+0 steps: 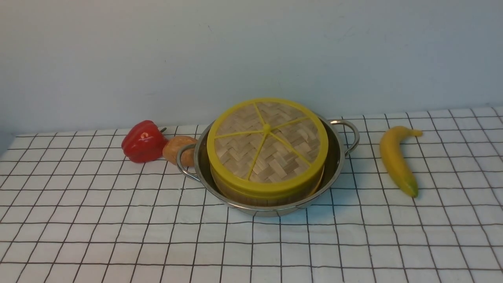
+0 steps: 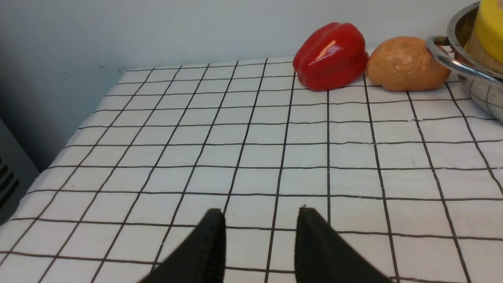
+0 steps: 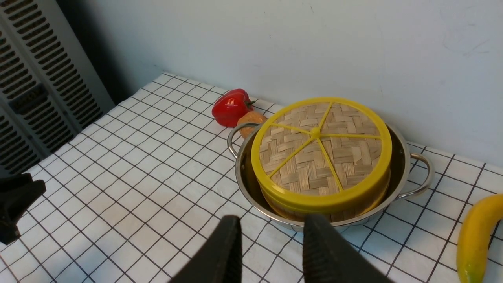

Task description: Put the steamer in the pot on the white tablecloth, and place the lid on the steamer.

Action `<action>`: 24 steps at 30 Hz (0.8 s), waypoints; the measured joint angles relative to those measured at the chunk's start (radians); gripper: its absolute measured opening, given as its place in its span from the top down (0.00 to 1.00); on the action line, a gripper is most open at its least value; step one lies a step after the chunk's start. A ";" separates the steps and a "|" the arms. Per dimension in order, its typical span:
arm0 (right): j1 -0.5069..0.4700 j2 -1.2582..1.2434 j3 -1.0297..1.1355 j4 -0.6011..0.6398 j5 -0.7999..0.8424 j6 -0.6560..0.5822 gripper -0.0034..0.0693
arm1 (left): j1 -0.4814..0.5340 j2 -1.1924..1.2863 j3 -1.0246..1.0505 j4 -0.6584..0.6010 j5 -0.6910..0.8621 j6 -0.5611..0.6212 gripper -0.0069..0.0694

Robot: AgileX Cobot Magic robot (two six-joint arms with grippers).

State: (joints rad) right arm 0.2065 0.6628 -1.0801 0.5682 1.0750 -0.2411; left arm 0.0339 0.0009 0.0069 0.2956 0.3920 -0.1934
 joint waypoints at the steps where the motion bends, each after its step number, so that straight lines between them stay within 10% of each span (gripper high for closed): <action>1: 0.000 0.000 0.000 0.000 0.000 0.000 0.62 | 0.000 0.000 0.000 -0.001 0.000 0.000 0.59; 24: 0.000 0.000 0.000 0.000 0.000 0.000 0.62 | 0.000 0.000 0.000 -0.237 -0.052 0.404 0.59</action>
State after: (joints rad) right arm 0.2065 0.6628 -1.0801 0.5682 1.0750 -0.2411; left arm 0.0339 0.0009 0.0069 0.0583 0.3396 0.2109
